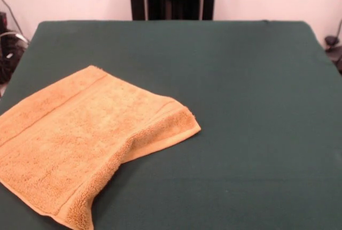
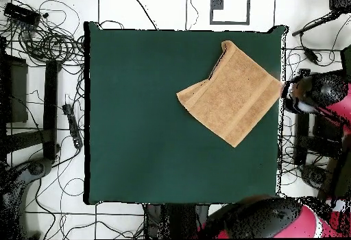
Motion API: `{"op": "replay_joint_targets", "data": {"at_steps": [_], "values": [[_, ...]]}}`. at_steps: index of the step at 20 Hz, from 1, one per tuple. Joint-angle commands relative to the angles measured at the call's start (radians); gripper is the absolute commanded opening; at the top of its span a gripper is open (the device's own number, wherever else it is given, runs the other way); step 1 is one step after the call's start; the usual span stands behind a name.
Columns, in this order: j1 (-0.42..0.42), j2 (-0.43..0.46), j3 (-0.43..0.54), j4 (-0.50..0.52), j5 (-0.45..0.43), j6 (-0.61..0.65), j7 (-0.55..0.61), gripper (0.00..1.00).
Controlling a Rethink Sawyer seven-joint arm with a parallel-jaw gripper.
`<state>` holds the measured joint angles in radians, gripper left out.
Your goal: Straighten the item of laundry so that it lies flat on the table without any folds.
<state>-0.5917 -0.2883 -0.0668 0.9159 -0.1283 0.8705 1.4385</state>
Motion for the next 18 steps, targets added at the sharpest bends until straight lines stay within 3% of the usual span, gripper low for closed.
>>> {"op": "replay_joint_targets", "data": {"at_steps": [1,8,18], "values": [[-0.002,0.062,0.139,-0.016,-0.046,0.149,-0.232,1.0],[-0.011,0.084,0.147,-0.067,-0.074,0.167,-0.239,1.0],[-0.025,0.082,0.176,-0.045,-0.102,0.127,-0.274,1.0]]}}
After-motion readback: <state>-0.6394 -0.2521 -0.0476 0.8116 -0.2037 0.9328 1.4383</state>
